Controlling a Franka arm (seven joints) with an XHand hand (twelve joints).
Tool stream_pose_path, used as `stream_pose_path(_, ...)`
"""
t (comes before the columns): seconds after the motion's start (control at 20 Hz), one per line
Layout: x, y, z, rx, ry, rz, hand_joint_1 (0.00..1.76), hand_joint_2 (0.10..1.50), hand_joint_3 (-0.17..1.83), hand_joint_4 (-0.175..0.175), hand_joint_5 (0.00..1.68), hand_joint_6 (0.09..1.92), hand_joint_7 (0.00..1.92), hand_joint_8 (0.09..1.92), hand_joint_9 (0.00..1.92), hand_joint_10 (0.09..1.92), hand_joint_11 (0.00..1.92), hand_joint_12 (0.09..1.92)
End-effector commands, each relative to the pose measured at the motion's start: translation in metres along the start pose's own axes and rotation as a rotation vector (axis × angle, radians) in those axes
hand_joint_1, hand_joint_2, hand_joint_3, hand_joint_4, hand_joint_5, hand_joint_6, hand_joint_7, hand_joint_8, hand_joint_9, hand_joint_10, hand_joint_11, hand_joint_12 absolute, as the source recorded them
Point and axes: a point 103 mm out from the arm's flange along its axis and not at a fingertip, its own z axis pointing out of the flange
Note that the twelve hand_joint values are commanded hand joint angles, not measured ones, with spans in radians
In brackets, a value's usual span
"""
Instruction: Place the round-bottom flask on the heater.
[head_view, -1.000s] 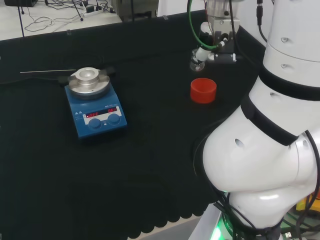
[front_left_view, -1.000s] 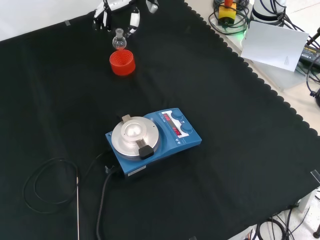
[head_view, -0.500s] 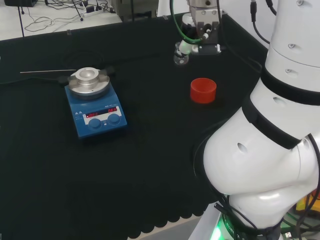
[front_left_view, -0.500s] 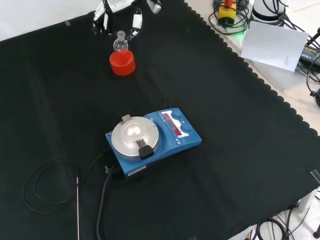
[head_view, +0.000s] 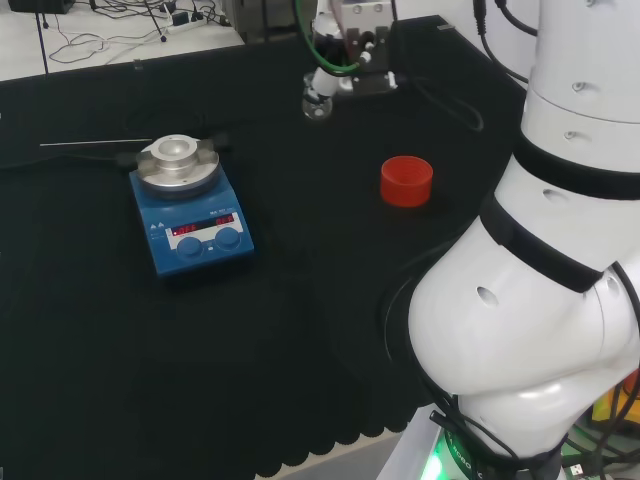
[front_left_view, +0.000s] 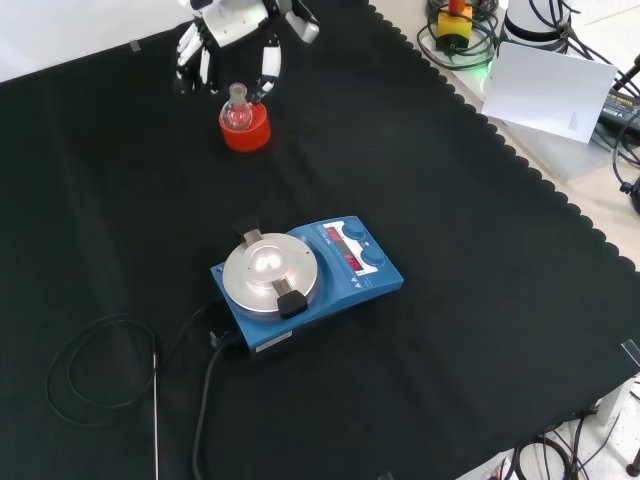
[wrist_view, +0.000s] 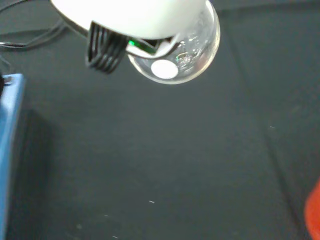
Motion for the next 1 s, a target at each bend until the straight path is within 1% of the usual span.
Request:
stream_pose_path(0.05, 0.072, 0.019, -0.002, 0.022, -0.043, -0.103, 1.15, 0.59, 0.93, -0.061, 1.15, 1.03, 0.35, 0.66, 0.62, 0.58, 0.43, 1.31)
stream_pose_path(0.3, 0.113, 0.032, -0.001, 0.030, -0.060, -0.168, 1.15, 0.58, 0.93, -0.061, 1.15, 1.03, 0.35, 0.66, 0.62, 0.58, 0.43, 1.31)
stream_pose_path(0.45, 0.133, 0.039, 0.000, 0.025, -0.065, -0.201, 1.15, 0.58, 0.93, -0.061, 1.15, 1.03, 0.35, 0.66, 0.62, 0.58, 0.43, 1.31)
stream_pose_path(0.6, 0.154, 0.045, 0.001, 0.035, -0.072, -0.233, 1.15, 0.58, 0.93, -0.061, 1.15, 1.03, 0.36, 0.66, 0.62, 0.58, 0.43, 1.31)
stream_pose_path(0.75, 0.170, 0.052, 0.003, 0.044, -0.082, -0.255, 1.15, 0.58, 0.93, -0.061, 1.15, 1.03, 0.36, 0.67, 0.63, 0.58, 0.43, 1.31)
stream_pose_path(1.0, 0.190, 0.060, 0.008, 0.056, -0.089, -0.284, 1.15, 0.58, 0.94, -0.061, 1.15, 1.03, 0.37, 0.67, 0.63, 0.58, 0.43, 1.31)
